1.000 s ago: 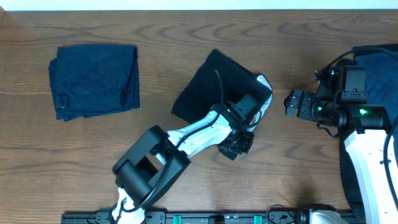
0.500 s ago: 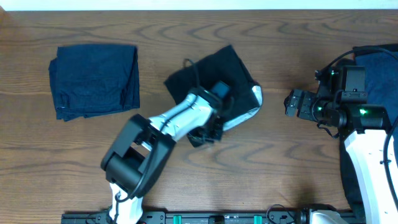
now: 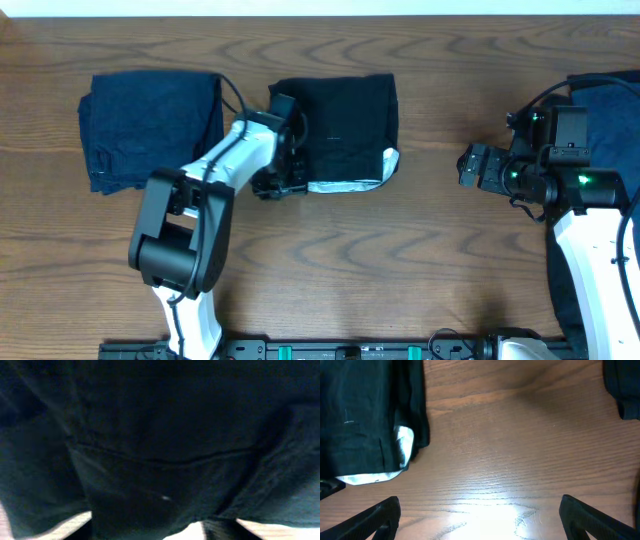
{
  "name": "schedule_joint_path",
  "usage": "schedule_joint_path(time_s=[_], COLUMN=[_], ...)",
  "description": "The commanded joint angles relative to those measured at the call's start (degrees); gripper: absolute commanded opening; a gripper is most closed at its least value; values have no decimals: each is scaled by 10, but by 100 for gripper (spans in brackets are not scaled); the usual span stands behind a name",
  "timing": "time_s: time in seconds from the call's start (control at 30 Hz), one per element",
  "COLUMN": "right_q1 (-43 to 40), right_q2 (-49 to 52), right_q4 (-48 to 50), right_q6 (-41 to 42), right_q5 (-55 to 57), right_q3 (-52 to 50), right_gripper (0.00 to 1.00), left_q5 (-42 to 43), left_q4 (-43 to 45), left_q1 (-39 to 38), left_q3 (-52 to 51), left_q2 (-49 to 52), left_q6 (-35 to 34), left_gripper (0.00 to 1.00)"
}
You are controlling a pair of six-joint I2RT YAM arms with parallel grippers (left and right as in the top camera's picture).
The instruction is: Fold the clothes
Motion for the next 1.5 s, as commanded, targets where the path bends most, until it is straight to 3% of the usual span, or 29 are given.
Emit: schedule_joint_path(time_s=[0.0, 0.2, 0.3, 0.5, 0.67, 0.87, 1.47], right_q1=[-2, -2, -2, -3, -2, -2, -2], right_q2=[0, 0, 0, 0, 0, 0, 0], right_q4=[0, 0, 0, 0, 0, 0, 0], right_q6=[-8, -8, -8, -8, -8, -8, -8], right_q5=[2, 2, 2, 2, 2, 2, 2], right_q3=[2, 2, 2, 2, 2, 2, 2], right_gripper=[99, 99, 99, 99, 99, 99, 99], left_q5=[22, 19, 9, -108, -119, -193, -165], left_q4=[-15, -38, -36, -7, 35, 80, 119], left_q1=[2, 1, 1, 1, 1, 1, 1], left_q3=[6, 6, 6, 6, 6, 6, 6], left_q2=[-35, -125, -169, -210, -187, -140, 12], left_q6=[3, 3, 5, 5, 5, 5, -3], left_gripper=[62, 79, 82, 90, 94, 95, 96])
